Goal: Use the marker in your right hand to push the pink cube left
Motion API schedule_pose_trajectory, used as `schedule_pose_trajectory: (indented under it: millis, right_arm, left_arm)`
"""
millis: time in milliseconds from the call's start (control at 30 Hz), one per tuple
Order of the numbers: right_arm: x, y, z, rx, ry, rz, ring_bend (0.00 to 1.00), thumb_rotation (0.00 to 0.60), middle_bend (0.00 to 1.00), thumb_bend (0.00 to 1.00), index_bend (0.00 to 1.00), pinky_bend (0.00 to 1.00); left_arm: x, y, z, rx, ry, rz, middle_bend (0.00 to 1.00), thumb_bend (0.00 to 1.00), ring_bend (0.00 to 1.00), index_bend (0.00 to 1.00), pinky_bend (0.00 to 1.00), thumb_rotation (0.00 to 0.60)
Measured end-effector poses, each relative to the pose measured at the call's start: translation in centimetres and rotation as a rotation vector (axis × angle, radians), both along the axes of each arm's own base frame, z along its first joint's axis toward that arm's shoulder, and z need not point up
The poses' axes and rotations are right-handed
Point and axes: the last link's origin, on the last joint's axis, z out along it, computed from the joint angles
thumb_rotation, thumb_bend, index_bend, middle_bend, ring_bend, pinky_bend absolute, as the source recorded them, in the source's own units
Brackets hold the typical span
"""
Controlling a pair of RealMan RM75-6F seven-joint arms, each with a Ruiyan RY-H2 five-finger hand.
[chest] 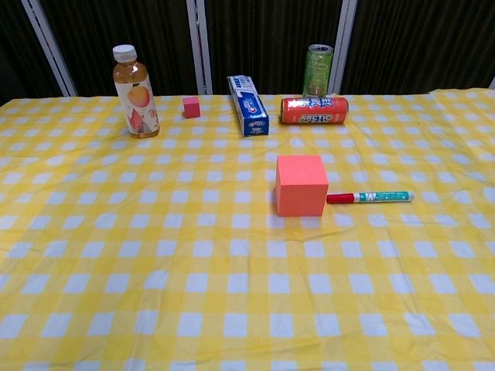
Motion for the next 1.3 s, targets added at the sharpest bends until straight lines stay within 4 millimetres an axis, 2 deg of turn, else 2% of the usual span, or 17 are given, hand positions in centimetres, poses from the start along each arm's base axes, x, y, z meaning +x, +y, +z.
schedule_pose_trajectory:
  millis: [333, 600, 700, 933, 1133, 1300]
  right_arm:
    - [0.1, -0.1, -0.1, 0.006, -0.012, -0.004, 0.0, 0.6, 0.0, 0.44, 0.0, 0.0]
    - [1.3, -1.8, -0.5, 0.029, -0.019, 0.023, 0.0, 0.6, 0.0, 0.44, 0.0, 0.0]
    - [2.4, -3.0, -0.7, 0.045, -0.009, 0.046, 0.0, 0.6, 0.0, 0.43, 0.01, 0.0]
    - [5.3, -7.1, -2.2, 0.103, -0.013, 0.075, 0.0, 0.6, 0.0, 0.44, 0.16, 0.0]
    - [7.7, -11.0, -4.7, 0.16, 0.007, 0.06, 0.0, 0.6, 0.0, 0.43, 0.19, 0.0]
    - [8.9, -13.5, -6.7, 0.212, 0.016, 0.014, 0.0, 0.6, 0.0, 0.43, 0.2, 0.0]
  left_arm:
    - [0.1, 0.0, 0.0, 0.001, -0.006, 0.002, 0.0, 0.0, 0.0, 0.0, 0.01, 0.6]
    - [0.1, 0.1, 0.0, 0.001, -0.013, 0.0, 0.0, 0.0, 0.0, 0.0, 0.01, 0.6]
    - [0.2, 0.1, 0.0, 0.001, -0.013, -0.006, 0.0, 0.0, 0.0, 0.0, 0.01, 0.6]
    - [0.2, 0.4, 0.2, 0.009, -0.023, -0.002, 0.0, 0.0, 0.0, 0.0, 0.01, 0.6]
    - [0.1, 0.5, 0.5, 0.006, -0.044, 0.006, 0.0, 0.0, 0.0, 0.0, 0.01, 0.6]
    - [0.1, 0.5, 0.3, -0.015, -0.047, 0.013, 0.0, 0.0, 0.0, 0.0, 0.01, 0.6]
